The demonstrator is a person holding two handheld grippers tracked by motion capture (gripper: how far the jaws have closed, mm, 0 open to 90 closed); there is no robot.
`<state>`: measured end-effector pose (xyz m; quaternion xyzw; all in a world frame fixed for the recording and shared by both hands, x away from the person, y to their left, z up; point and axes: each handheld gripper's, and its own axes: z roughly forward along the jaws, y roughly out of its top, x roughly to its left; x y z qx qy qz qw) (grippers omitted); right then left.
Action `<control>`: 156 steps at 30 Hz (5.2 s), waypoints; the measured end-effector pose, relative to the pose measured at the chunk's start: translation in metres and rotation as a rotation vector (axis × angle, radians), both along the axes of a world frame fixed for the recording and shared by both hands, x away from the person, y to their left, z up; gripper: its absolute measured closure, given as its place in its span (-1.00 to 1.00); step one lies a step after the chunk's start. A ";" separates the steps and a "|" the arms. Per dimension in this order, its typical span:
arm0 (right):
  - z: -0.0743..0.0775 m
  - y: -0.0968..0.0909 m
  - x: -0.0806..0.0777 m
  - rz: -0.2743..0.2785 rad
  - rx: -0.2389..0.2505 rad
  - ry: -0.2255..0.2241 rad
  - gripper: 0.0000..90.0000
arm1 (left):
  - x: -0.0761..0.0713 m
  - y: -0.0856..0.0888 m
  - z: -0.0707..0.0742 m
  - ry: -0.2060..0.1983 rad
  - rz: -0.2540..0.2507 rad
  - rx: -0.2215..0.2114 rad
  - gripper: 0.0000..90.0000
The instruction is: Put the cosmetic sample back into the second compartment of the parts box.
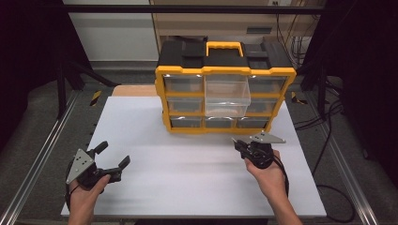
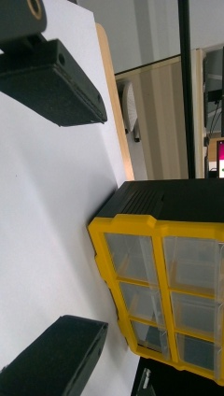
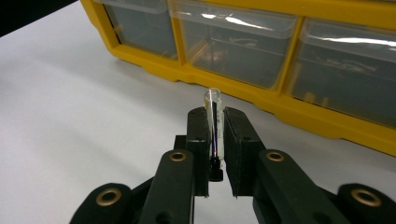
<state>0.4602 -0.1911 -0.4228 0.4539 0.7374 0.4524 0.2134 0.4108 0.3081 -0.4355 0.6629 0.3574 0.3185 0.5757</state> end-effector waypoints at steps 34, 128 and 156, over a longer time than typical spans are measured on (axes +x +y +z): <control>0.110 -0.054 -0.008 -0.080 0.065 -0.194 0.80 | -0.001 0.002 0.000 -0.002 0.001 -0.001 -0.95; 0.209 0.010 0.010 0.038 0.111 -0.356 0.80 | -0.001 0.001 0.001 -0.005 -0.006 -0.004 -0.95; 0.218 0.026 0.014 0.081 0.106 -0.338 0.80 | -0.001 0.002 0.002 -0.008 -0.005 -0.003 -0.95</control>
